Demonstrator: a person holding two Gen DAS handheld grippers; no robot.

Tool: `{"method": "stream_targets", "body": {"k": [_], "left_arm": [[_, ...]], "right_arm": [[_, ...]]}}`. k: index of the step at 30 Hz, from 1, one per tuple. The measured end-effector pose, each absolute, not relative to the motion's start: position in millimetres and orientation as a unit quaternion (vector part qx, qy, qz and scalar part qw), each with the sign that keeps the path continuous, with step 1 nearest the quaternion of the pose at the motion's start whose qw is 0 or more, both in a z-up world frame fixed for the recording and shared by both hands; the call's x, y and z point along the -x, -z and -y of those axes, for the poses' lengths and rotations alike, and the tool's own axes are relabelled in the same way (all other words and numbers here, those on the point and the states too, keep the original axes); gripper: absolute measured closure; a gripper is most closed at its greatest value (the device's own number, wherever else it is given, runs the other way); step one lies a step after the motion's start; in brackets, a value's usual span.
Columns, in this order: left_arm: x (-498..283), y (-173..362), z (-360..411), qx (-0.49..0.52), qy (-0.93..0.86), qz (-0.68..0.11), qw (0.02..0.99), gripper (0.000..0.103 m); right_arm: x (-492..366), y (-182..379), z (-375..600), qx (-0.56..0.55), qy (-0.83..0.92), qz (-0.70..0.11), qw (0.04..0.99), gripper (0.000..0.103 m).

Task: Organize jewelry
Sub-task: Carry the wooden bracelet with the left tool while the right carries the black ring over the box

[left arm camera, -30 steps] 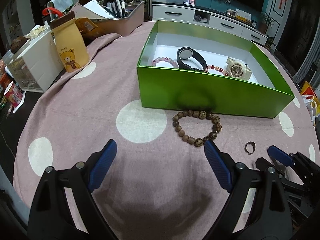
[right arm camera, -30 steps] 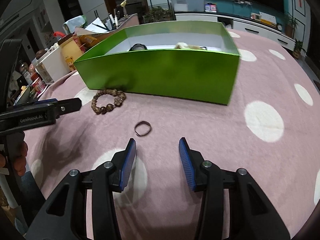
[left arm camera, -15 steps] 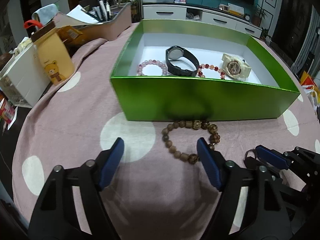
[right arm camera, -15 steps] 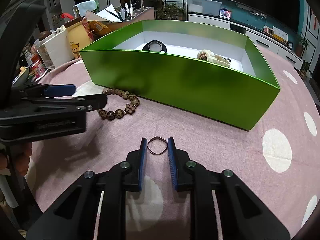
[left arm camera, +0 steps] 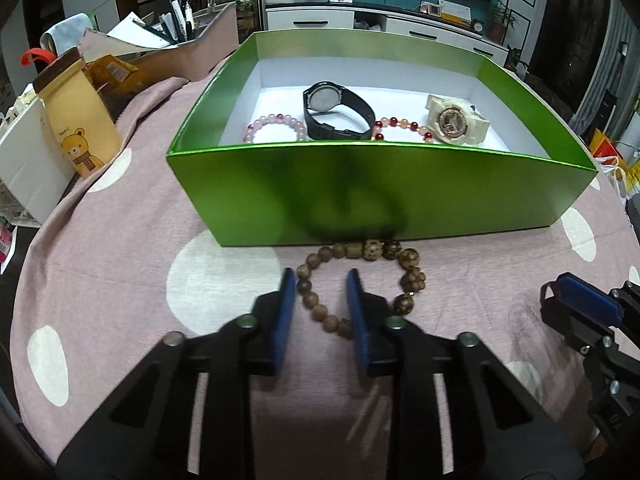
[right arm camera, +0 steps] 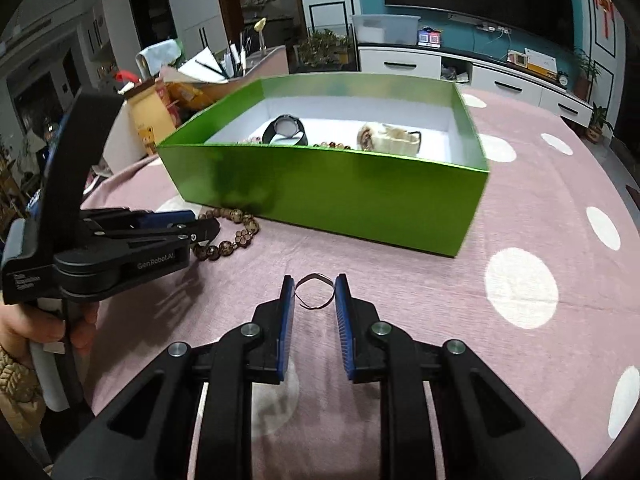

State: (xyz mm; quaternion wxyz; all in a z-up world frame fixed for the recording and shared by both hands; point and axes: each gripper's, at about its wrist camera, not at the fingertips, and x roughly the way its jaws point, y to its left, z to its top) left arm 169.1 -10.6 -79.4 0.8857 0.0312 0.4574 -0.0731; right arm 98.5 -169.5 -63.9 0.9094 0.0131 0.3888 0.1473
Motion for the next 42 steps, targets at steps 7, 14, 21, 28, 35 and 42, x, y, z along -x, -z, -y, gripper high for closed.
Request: {"method": "stream_targets", "body": {"k": [7,14,21,28,35,42], "left_arm": [[-163,77,15,-0.023,0.075,-0.468,0.88,0.096],[-151,60,20,-0.021,0.084,-0.455,0.886,0.096],[-140,35,24,-0.02,0.096,-0.433,0.896,0.096],[-126,9,28,-0.023,0.105,-0.408,0.906,0.096],[-115,-13,27,-0.022,0.109,-0.388,0.915,0.096],[-108,-30,27,-0.02,0.111,-0.371,0.922,0.096]], "right_arm": [[-92,63,185,-0.03,-0.135,-0.386,0.912,0.083],[-86,61,196,-0.044,-0.128,-0.382,0.914,0.083],[-80,52,201,-0.052,-0.124,-0.371,0.919,0.083],[-73,42,204,-0.056,-0.122,-0.358,0.924,0.083],[-66,33,207,-0.06,-0.122,-0.346,0.928,0.083],[-62,22,210,-0.061,-0.123,-0.332,0.933,0.083]]}}
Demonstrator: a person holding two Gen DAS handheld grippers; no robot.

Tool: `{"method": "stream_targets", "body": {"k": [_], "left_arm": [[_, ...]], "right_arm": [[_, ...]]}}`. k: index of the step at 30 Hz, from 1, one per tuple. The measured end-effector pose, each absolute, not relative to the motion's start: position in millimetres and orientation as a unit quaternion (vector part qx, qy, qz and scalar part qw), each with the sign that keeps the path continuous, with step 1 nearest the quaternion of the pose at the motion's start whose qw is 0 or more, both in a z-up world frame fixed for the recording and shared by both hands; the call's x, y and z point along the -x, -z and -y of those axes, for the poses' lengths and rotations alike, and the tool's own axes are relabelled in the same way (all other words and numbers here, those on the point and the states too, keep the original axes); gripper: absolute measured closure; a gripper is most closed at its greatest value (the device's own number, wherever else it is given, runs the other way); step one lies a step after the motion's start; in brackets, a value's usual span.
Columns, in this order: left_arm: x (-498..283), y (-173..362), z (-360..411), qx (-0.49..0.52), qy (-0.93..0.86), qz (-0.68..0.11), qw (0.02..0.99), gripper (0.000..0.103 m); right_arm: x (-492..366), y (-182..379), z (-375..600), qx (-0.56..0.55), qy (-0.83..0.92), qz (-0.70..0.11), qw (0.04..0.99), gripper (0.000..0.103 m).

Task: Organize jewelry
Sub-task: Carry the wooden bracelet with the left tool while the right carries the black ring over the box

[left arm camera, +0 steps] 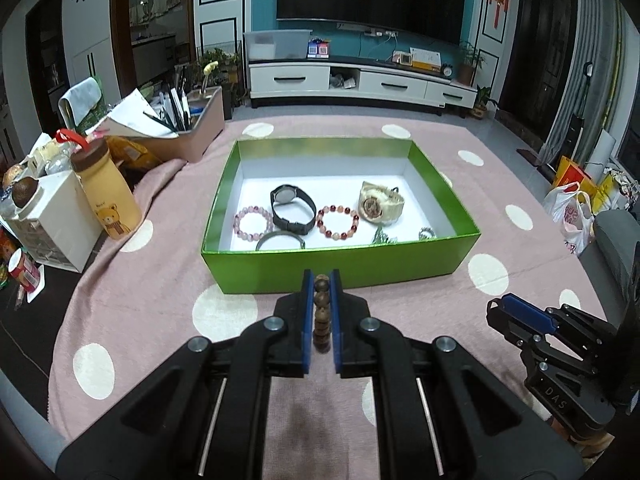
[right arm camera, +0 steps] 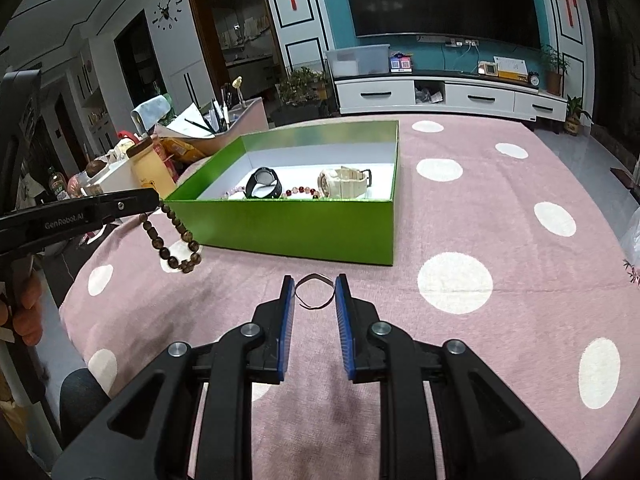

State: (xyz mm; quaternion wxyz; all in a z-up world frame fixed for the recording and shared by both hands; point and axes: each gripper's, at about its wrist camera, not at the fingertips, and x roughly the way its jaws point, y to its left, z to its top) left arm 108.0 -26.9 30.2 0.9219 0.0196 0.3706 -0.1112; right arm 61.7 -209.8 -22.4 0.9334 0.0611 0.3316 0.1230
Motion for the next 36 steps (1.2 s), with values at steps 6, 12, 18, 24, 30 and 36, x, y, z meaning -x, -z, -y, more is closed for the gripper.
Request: {"method": "stream_targets", "body": {"k": [6,12,18,24,30,36], "left_arm": [[-105,-45,27,-0.018,0.117,-0.357,0.927,0.096],[-106,-60,29,-0.022,0.124,-0.342,0.931,0.096],[-112,-74,30,-0.024,0.129,-0.33,0.935,0.096],[-124,-88,33,-0.026,0.13,-0.318,0.939,0.096],[-143,-94,40,-0.027,0.13,-0.316,0.939,0.096],[-169,-88,45,-0.031,0.128,-0.327,0.936,0.096]], "right_arm": [[-60,9,210,-0.059,-0.125,-0.315,0.939,0.083],[-63,-6,209,-0.054,-0.128,-0.296,0.945,0.083],[-70,-22,207,-0.048,-0.13,-0.278,0.95,0.083],[-81,-34,208,-0.047,-0.132,-0.265,0.954,0.083],[-97,-43,213,-0.049,-0.133,-0.262,0.955,0.083],[-119,-45,217,-0.054,-0.129,-0.265,0.954,0.083]]}}
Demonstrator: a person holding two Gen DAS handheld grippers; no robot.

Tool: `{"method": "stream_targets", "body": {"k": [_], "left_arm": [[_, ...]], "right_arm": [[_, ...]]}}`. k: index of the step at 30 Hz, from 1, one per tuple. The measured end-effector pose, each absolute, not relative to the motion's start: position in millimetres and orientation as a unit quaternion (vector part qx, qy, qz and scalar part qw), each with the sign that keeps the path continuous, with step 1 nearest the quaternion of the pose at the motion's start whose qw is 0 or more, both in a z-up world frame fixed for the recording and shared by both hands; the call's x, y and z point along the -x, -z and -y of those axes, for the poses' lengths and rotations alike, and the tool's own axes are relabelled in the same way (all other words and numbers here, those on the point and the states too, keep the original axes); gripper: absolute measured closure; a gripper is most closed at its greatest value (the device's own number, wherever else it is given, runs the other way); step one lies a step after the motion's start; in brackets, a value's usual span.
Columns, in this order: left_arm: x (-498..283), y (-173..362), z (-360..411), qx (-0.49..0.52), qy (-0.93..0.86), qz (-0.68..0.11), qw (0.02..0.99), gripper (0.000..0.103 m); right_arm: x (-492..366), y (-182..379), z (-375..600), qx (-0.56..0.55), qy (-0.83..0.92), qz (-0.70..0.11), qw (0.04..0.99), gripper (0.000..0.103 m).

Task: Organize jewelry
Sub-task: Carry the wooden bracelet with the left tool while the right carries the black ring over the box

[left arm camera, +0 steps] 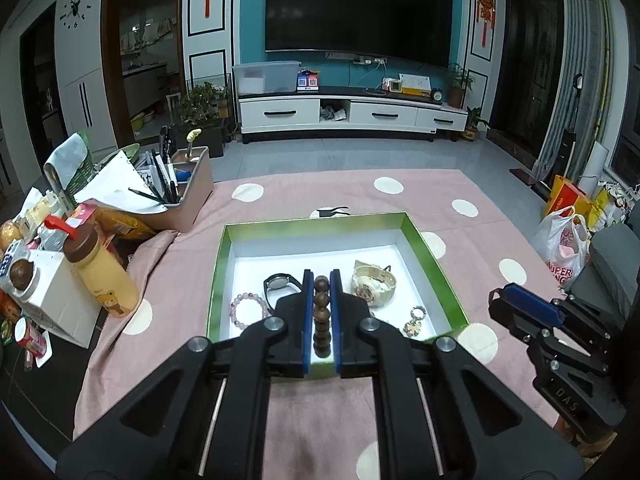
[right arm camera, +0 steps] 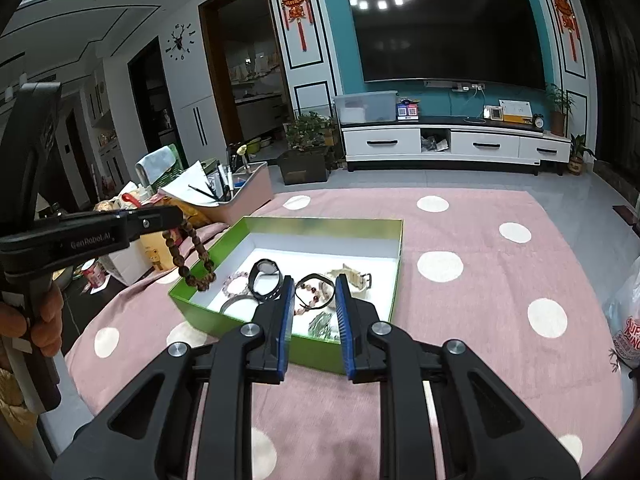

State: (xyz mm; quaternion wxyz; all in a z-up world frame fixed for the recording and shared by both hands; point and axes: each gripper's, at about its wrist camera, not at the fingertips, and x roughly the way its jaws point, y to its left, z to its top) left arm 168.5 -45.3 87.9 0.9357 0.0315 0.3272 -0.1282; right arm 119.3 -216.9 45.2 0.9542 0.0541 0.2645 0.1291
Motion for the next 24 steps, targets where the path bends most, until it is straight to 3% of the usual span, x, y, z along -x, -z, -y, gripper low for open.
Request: {"method": "stream_targets", "body": {"k": [24], "left_arm": [[-296,-43,78,-0.02,0.153,-0.403,0.902,0.096]], "right_arm": [[-231,-30,216,-0.068,-0.139,-0.332,0.931,0.083]]}}
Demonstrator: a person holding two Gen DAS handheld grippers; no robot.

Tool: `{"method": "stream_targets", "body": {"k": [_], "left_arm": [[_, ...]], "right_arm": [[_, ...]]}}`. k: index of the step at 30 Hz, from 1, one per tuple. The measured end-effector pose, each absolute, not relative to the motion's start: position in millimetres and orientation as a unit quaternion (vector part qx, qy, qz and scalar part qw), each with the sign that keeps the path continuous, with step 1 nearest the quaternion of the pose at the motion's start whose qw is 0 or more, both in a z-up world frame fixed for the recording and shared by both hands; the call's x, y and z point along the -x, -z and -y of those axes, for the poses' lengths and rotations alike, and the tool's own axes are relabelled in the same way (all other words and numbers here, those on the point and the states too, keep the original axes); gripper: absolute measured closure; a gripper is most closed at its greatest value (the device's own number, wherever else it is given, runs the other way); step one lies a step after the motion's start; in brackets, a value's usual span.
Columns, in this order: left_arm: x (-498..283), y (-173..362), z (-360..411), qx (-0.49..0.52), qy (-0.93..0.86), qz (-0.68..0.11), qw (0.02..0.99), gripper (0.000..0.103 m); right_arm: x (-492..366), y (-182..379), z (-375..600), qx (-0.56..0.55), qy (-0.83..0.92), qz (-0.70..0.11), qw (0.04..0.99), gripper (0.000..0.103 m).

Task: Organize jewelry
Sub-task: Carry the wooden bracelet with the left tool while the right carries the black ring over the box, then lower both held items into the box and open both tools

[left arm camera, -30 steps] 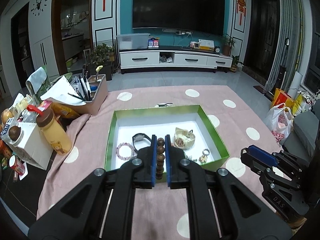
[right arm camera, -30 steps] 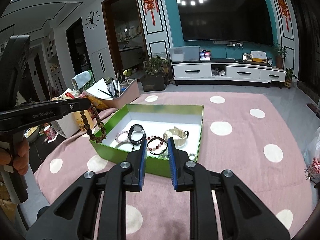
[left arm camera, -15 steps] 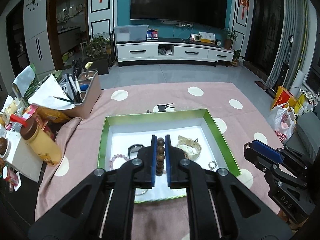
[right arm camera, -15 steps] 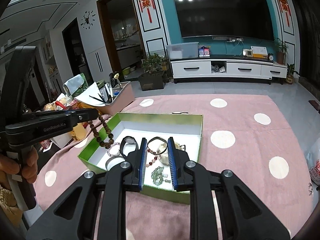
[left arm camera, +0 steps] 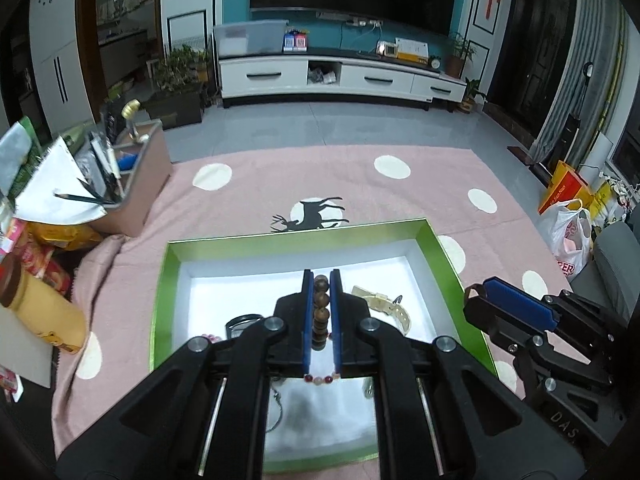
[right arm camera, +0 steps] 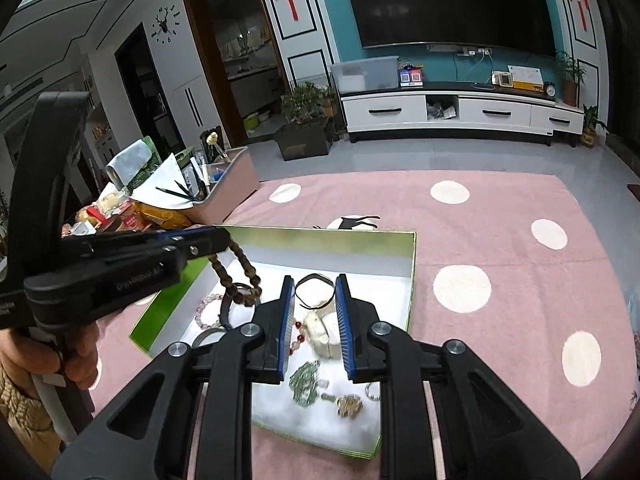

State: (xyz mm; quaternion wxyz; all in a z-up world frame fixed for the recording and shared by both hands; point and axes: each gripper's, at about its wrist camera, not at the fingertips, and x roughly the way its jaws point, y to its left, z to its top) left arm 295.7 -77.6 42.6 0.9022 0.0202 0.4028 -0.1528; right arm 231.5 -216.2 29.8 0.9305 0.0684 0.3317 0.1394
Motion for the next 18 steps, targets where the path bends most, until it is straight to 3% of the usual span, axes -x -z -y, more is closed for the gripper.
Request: {"method": "stream_targets", "body": {"k": [18], "left_arm": [[-362,19,79,-0.014,0.122,-0.468,0.875,0.096]], "right_arm": [[-294,0,213,-0.053,-0.12,-0.393,0.91,0.083]]}}
